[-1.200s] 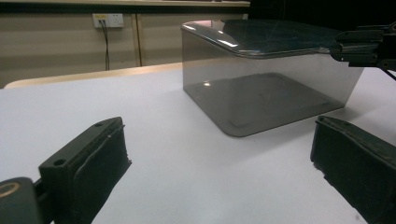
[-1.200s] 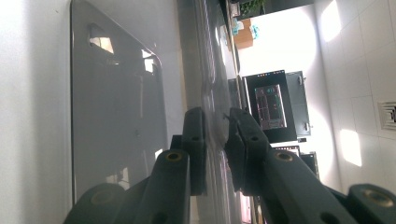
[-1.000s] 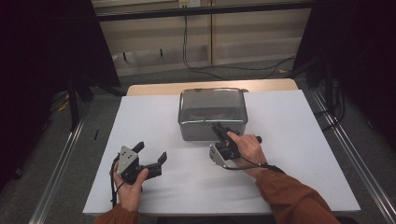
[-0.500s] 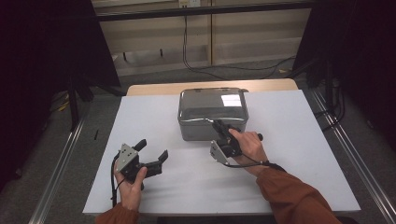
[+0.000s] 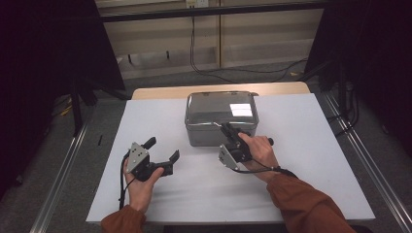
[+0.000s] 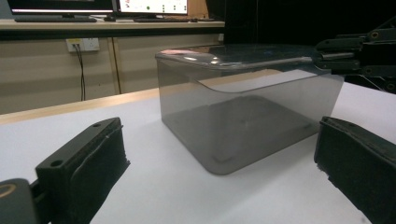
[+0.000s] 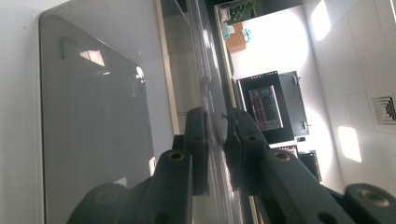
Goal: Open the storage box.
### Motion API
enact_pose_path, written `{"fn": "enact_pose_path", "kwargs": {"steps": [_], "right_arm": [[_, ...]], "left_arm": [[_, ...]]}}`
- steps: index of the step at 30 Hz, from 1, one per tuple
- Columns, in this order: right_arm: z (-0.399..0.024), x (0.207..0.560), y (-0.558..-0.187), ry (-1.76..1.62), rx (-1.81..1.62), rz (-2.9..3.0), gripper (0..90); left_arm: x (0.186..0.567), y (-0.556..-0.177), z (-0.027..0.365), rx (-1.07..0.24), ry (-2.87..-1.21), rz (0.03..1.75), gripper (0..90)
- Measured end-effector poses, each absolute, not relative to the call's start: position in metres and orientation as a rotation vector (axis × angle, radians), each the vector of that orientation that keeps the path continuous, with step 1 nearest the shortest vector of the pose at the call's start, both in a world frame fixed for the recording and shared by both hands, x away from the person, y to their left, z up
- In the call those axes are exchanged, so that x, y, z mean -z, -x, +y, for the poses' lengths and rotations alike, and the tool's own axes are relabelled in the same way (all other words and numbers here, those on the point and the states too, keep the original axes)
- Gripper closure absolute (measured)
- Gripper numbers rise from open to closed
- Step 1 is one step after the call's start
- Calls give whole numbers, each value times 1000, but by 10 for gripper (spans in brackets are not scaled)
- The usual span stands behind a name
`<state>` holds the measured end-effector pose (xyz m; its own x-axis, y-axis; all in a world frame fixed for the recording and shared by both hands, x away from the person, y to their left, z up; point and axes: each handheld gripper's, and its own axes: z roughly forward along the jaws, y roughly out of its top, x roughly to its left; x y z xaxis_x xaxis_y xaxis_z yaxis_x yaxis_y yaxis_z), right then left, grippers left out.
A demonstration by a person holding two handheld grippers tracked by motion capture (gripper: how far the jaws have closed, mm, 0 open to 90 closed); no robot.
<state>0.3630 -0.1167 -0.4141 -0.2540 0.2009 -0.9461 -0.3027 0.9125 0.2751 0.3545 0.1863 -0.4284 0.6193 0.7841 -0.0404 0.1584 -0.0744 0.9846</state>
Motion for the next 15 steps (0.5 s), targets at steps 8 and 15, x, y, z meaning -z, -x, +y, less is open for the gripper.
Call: {"fn": "enact_pose_path", "kwargs": {"steps": [8, 15], "right_arm": [[-117, 410, -364, 68, -494, 1754, 792], [-117, 408, -364, 65, -497, 1746, 795]], "left_arm": [[424, -369, 176, -611, -1620, 741, 16], [414, -383, 163, -616, -1592, 706, 30]]}}
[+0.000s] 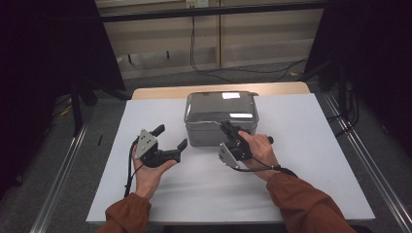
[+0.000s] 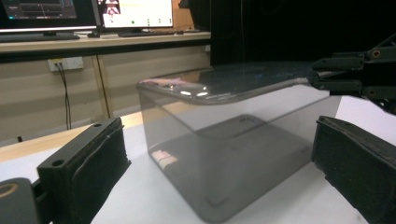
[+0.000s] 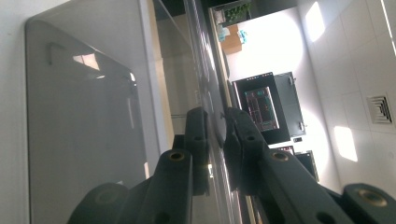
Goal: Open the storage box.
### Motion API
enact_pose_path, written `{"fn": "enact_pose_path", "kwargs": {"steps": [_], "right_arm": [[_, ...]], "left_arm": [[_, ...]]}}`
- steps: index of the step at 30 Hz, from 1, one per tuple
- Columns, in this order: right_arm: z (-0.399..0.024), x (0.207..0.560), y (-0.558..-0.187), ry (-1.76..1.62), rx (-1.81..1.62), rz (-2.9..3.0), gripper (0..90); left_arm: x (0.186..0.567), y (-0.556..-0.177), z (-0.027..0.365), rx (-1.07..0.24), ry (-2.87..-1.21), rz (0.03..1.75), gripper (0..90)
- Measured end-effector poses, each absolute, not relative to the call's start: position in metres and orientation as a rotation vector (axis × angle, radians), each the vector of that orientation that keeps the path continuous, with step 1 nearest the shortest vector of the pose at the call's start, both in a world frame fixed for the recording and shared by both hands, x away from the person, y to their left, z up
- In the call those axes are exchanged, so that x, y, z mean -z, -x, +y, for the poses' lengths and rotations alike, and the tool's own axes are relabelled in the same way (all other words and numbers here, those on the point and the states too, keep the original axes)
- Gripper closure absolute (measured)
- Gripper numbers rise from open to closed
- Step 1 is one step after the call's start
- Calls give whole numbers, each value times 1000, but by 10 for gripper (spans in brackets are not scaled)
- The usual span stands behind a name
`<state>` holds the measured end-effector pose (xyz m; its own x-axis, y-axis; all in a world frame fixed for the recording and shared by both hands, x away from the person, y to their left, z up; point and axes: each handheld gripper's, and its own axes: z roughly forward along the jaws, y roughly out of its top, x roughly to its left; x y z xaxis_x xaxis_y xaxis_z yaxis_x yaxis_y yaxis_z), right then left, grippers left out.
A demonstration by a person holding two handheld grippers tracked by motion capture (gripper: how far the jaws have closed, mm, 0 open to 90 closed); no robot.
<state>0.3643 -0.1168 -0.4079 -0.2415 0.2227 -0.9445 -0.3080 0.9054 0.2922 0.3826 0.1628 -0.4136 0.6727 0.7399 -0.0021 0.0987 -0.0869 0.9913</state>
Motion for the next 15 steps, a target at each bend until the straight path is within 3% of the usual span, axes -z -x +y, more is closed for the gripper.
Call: {"fn": "enact_pose_path", "kwargs": {"steps": [15], "right_arm": [[-117, 401, -368, 57, -519, 1727, 798]], "left_arm": [[419, -417, 134, -648, -1646, 665, 34]]}}
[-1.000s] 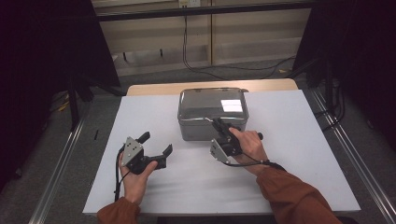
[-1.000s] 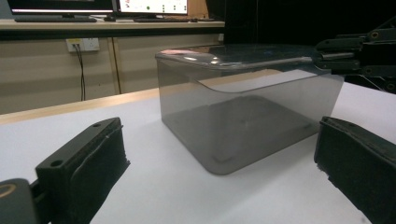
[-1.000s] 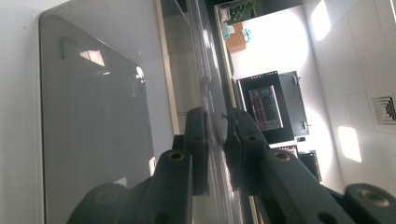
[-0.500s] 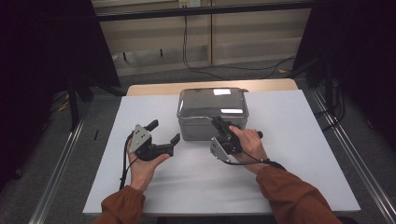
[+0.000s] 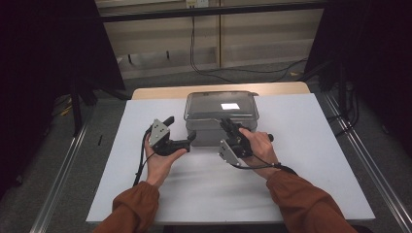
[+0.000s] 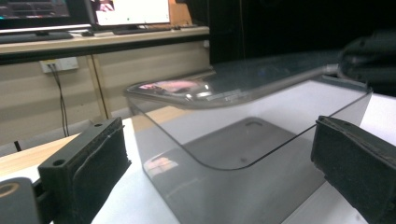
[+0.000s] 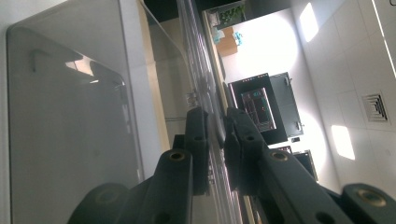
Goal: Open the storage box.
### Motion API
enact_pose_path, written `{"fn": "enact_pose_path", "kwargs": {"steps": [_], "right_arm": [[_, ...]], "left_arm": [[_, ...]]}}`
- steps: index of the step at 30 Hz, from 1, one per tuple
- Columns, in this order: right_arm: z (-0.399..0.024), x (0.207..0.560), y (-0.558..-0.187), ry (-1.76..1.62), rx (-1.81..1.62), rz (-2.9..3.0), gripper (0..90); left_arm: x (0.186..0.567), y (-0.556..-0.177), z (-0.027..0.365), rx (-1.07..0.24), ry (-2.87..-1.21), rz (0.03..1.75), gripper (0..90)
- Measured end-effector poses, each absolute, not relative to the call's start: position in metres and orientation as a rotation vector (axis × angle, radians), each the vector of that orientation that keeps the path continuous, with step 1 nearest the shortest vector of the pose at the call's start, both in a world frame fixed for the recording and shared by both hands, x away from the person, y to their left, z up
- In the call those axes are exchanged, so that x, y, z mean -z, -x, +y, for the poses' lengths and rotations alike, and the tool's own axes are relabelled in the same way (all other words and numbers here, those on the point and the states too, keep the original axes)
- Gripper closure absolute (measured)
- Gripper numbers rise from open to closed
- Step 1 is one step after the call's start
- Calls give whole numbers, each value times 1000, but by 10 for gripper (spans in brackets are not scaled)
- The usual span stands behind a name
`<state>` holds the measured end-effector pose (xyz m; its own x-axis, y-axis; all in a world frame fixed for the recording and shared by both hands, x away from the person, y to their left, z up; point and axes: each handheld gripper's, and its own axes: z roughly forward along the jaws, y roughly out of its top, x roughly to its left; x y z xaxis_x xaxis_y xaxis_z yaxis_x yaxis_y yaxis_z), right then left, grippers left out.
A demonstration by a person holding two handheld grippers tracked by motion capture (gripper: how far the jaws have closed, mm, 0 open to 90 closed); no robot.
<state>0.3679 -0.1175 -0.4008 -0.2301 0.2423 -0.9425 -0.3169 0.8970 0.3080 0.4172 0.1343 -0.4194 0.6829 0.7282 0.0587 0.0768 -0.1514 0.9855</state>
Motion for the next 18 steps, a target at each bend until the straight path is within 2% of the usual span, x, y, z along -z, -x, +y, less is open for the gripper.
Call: {"fn": "enact_pose_path", "kwargs": {"steps": [3, 9, 11, 18], "right_arm": [[-117, 399, -368, 49, -525, 1726, 798], [-117, 399, -368, 44, -526, 1726, 796], [-117, 400, -368, 45, -525, 1731, 794], [-117, 405, -366, 47, -519, 1752, 790]], "left_arm": [[418, -421, 128, -601, -1647, 694, 39], [417, -424, 121, -665, -1638, 643, 92], [417, -425, 120, -686, -1650, 613, 150], [416, -435, 118, -766, -1691, 573, 250]]}}
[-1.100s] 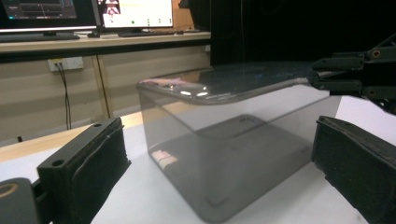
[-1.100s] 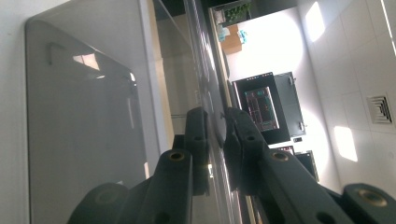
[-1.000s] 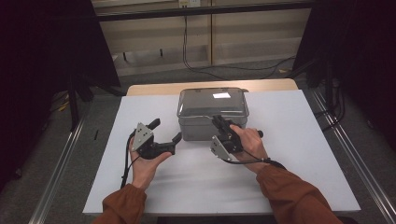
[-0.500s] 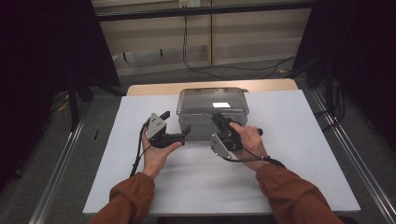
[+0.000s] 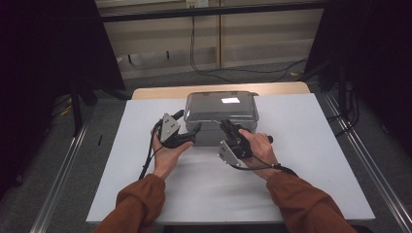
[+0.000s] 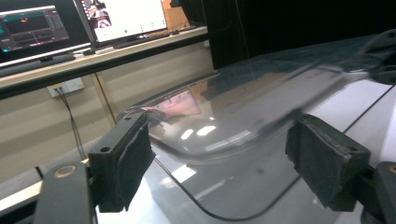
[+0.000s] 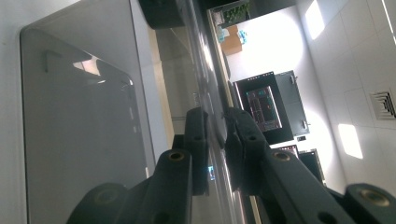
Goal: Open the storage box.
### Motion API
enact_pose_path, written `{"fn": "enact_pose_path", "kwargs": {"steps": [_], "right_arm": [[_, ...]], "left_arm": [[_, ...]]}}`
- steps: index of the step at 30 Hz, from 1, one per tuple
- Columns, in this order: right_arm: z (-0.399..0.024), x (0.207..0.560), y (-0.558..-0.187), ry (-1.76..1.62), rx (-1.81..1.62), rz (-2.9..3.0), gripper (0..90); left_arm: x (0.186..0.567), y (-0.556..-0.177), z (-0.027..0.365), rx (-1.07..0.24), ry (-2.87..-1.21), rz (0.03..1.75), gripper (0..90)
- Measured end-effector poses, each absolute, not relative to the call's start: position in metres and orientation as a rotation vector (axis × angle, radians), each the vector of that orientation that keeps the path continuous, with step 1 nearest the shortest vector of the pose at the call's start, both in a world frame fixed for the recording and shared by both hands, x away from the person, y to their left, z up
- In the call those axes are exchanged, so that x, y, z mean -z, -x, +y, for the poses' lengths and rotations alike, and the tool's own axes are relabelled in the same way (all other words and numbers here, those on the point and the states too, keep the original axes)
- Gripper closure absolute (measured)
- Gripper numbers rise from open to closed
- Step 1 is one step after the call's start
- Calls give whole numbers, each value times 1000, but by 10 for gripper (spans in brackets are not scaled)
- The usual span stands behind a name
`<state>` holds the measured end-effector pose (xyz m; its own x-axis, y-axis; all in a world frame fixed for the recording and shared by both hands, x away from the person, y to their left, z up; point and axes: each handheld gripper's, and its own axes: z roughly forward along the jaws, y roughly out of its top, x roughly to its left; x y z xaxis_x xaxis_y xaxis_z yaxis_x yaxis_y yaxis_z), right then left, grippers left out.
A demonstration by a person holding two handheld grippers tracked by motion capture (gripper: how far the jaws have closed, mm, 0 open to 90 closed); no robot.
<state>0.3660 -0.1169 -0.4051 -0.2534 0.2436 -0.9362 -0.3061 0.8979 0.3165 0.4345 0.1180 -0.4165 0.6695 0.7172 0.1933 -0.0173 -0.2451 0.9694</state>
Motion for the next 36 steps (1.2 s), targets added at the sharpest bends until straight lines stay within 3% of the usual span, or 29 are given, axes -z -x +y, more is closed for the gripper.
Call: {"fn": "enact_pose_path", "kwargs": {"steps": [4, 14, 22, 25, 31, 36], "right_arm": [[-119, 403, -367, 36, -540, 1752, 784], [-121, 403, -370, -36, -615, 1775, 723], [-129, 400, -373, -160, -718, 1804, 531], [-132, 399, -373, -225, -772, 1798, 391], [-141, 393, -376, -354, -886, 1807, 219], [-152, 388, -381, -508, -977, 1832, 129]], "left_arm": [[421, -437, 117, -779, -1660, 583, 319], [423, -440, 117, -770, -1655, 585, 343], [422, -440, 118, -762, -1643, 593, 340], [422, -440, 118, -759, -1637, 597, 339], [423, -440, 116, -758, -1632, 607, 318], [421, -439, 116, -752, -1626, 608, 308]]}}
